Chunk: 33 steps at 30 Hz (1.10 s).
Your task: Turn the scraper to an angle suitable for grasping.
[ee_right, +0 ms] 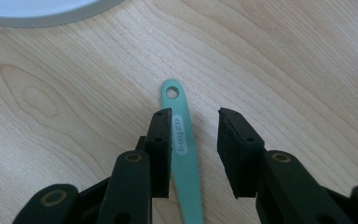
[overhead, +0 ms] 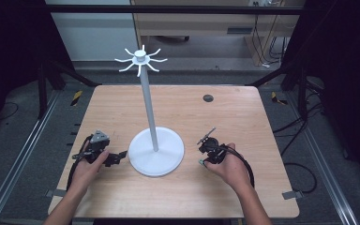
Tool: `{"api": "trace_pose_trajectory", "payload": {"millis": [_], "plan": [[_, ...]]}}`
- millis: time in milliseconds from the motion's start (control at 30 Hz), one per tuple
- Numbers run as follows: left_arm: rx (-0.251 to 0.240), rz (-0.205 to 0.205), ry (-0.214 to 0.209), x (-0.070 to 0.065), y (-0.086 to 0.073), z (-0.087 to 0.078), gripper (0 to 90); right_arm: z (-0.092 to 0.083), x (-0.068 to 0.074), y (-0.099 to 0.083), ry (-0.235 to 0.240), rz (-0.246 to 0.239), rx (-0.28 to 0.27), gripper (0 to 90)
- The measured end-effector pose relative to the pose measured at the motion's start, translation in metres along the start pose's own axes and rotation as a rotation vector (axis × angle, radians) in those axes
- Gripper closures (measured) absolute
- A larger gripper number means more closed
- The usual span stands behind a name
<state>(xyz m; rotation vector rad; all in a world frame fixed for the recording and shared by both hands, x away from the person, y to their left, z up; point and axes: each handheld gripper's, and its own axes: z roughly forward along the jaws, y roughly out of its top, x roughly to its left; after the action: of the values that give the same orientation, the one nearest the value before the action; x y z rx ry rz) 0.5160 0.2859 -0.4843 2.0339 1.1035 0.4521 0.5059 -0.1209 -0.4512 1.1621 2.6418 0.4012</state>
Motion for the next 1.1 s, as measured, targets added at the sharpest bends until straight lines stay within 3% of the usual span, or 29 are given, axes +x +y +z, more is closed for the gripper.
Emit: {"api": "trace_pose_trajectory", "payload": {"millis": [267,400,467,567,733,1100], "plan": [[0.001,-0.002,-0.001,0.0,0.0,0.0,4.5,0.007,0.0,0.002,0.014,-0.003,0.034,65.9],[0.0,-0.001,-0.001,0.0,0.0,0.0,4.6,0.01,0.0,0.002,0.024,-0.03,0.046,65.9],[0.0,-0.001,-0.001,0.0,0.0,0.0,4.6,0.01,0.001,0.002,0.028,-0.011,0.059,66.1],[0.0,-0.001,0.0,0.0,0.0,0.0,4.6,0.012,0.0,0.002,0.027,-0.031,0.068,66.7],[-0.001,-0.002,-0.001,0.0,0.0,0.0,4.6,0.013,0.001,0.002,0.034,-0.016,0.087,67.8],[0.0,0.001,0.0,0.0,0.0,0.0,4.7,0.018,0.001,0.005,0.044,-0.031,0.107,70.8]]}}
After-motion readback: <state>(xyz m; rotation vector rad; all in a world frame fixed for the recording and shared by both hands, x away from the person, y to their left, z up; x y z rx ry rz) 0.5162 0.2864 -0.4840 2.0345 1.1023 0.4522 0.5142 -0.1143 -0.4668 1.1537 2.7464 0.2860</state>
